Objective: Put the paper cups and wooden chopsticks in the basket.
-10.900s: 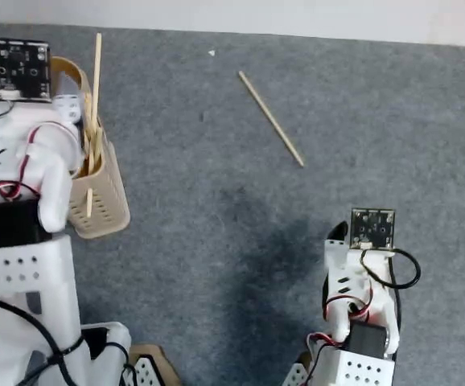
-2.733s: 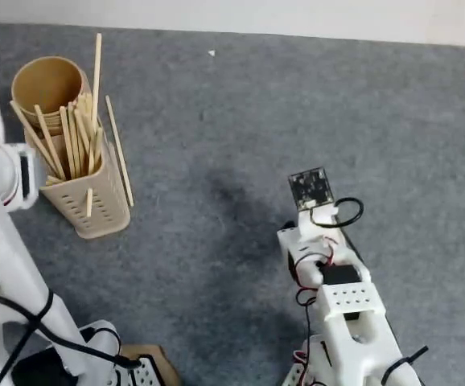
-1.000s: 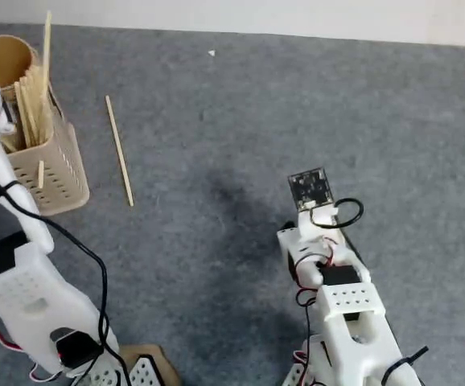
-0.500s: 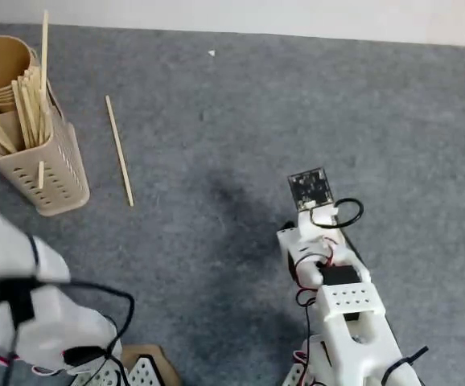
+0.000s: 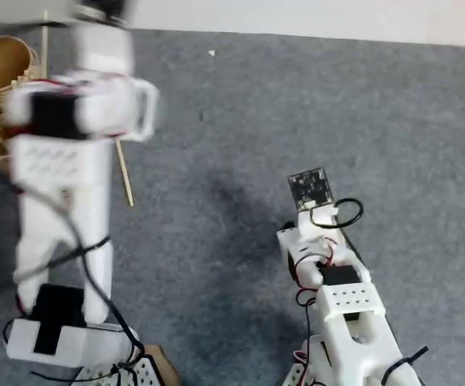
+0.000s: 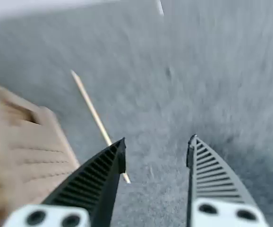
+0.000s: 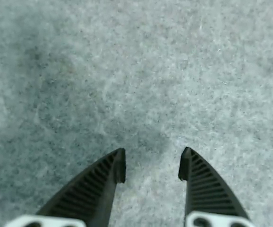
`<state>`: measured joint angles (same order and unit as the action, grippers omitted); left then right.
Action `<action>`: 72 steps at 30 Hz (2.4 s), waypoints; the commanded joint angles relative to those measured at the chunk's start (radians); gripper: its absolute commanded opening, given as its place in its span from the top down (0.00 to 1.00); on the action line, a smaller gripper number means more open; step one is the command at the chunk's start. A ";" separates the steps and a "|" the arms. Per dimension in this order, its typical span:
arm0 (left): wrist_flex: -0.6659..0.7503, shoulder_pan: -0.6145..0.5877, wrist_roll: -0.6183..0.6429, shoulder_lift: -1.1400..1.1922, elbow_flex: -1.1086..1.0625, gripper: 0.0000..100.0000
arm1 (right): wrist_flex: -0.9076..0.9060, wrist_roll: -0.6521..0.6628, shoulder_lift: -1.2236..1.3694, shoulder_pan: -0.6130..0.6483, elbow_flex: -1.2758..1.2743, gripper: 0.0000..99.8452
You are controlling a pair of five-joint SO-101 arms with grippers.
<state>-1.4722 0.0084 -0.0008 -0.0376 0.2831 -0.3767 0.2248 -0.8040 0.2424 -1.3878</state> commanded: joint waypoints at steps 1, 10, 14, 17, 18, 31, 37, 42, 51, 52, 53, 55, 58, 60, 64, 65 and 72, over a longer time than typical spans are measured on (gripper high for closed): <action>0.198 -0.015 0.008 0.058 -0.234 0.78 | 0.016 0.009 -0.025 0.013 0.002 0.80; 0.253 -0.176 0.169 0.410 -0.137 0.78 | 0.016 0.009 -0.025 0.013 0.002 0.80; 0.247 -0.185 0.221 0.550 -0.051 0.78 | 0.016 0.009 -0.024 0.013 0.002 0.80; 0.247 -0.180 0.241 0.628 -0.007 0.78 | 0.016 0.009 -0.024 0.013 0.002 0.80; 0.247 -0.179 0.241 0.651 0.008 0.78 | 0.016 0.009 -0.024 0.013 0.002 0.80; 0.250 -0.170 0.196 0.789 0.113 1.00 | 0.016 0.009 -0.024 0.013 0.002 0.80; 0.230 -0.085 0.118 0.788 0.168 1.00 | 0.016 0.009 -0.024 0.013 0.002 0.80; 0.094 0.005 0.057 0.786 0.352 1.00 | 0.016 0.009 -0.024 0.013 0.002 0.80; -0.292 0.140 -0.086 0.673 1.145 1.00 | 0.022 0.009 -0.024 0.013 0.002 0.80; -0.301 0.139 -0.098 0.654 1.204 1.00 | 0.039 0.009 -0.024 0.013 0.001 0.80; -0.301 0.128 -0.109 0.630 1.241 1.00 | 0.053 0.009 -0.024 0.013 0.001 0.80; -0.301 0.087 -0.138 0.568 1.279 1.00 | 0.056 0.009 -0.024 0.013 0.001 0.80; -0.301 -0.010 -0.180 0.470 1.288 1.00 | 0.056 0.009 -0.024 0.013 -0.001 0.80; -0.301 -0.096 -0.192 0.406 1.288 1.00 | 0.056 0.009 -0.024 0.013 -0.001 0.80; -0.270 -0.317 -0.192 0.302 1.290 1.00 | 0.059 0.009 -0.024 0.013 -0.001 0.80; -0.255 -0.371 -0.192 0.283 1.290 1.00 | 0.059 0.009 -0.022 0.013 -0.001 0.80; -0.311 -0.492 -0.189 0.206 1.280 1.00 | 0.059 0.009 -0.022 0.013 -0.001 0.80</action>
<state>-1.7729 -0.4503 -0.1849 0.2202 1.5551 -0.3368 0.2263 -0.8040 0.2424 -1.3924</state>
